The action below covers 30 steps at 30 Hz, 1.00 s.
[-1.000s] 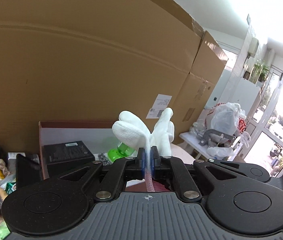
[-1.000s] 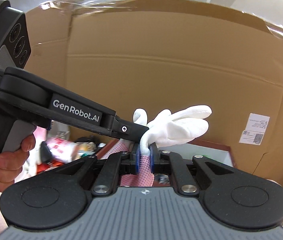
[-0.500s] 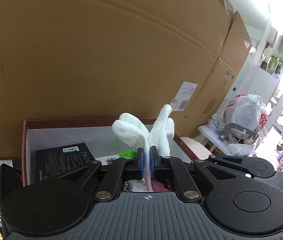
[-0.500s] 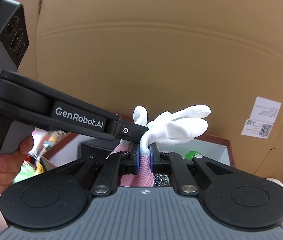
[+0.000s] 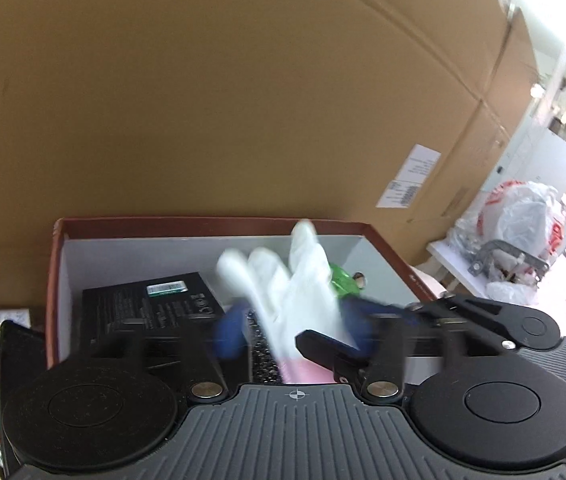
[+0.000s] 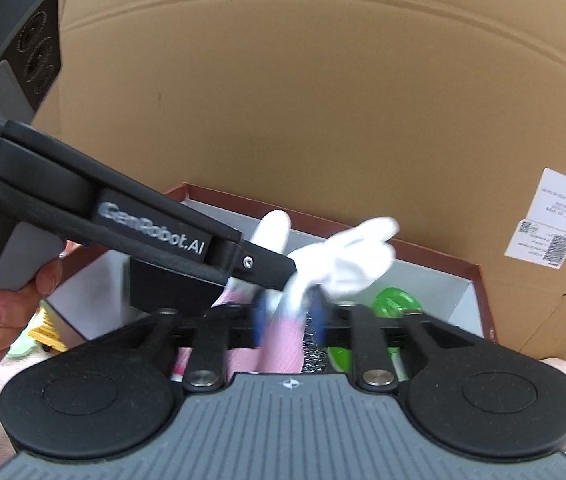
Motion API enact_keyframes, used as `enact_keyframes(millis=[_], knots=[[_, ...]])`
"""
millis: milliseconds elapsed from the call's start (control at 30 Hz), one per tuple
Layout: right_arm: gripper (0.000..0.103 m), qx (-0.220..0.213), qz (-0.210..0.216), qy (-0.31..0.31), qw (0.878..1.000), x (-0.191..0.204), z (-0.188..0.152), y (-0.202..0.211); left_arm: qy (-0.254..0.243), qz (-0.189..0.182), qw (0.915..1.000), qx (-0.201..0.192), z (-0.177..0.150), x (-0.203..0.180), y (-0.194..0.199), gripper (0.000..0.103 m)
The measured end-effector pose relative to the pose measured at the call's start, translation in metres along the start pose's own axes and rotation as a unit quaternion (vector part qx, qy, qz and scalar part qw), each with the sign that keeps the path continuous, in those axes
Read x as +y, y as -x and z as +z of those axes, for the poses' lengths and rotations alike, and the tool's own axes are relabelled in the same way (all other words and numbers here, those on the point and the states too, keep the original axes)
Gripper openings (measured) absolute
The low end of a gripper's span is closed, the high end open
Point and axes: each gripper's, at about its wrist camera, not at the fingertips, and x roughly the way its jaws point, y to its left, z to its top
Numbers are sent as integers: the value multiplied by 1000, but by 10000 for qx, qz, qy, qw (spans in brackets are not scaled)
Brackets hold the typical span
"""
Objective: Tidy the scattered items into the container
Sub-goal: 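Carry the white glove into the brown container and open the left gripper, then withdraw the left gripper from the container toward the black car key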
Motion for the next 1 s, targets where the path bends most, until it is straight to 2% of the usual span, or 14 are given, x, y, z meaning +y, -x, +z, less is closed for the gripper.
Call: enact_keyframes(millis=[33, 100, 167, 233, 300, 333, 433, 567, 800, 1000], knots=[[52, -36, -83, 13, 10000, 1, -1, 1, 81, 89, 9999, -68, -1, 2, 2, 92], [61, -114, -193, 60, 9997, 4, -3, 4, 160, 102, 9998, -64, -1, 6, 4, 93], [76, -185, -278, 72, 9994, 5, -4, 8, 263, 63, 9996, -24, -1, 10, 7, 94], [83, -221, -402, 92, 9989, 8, -6, 12, 287, -15, 9996, -18, -2, 11, 12, 95], [91, -253, -460, 68, 9986, 10, -8, 16, 208, -28, 9998, -3, -5, 7, 18, 103], [95, -264, -484, 40, 9985, 11, -9, 19, 140, -4, 9999, -2, -8, 3, 22, 103], [100, -325, -525, -2, 9981, 16, -10, 24, -167, -51, 9998, -24, -19, -12, 33, 103], [102, -335, -442, 85, 9984, 17, -3, 21, -303, -93, 9993, -189, -32, -23, 46, 103], [102, -383, -459, 252, 9979, 34, -3, 41, 28, -209, 9997, -140, -48, -23, 65, 103], [102, -430, -367, 172, 9983, 48, -9, 58, -127, -103, 9994, -297, -66, -29, 91, 103]])
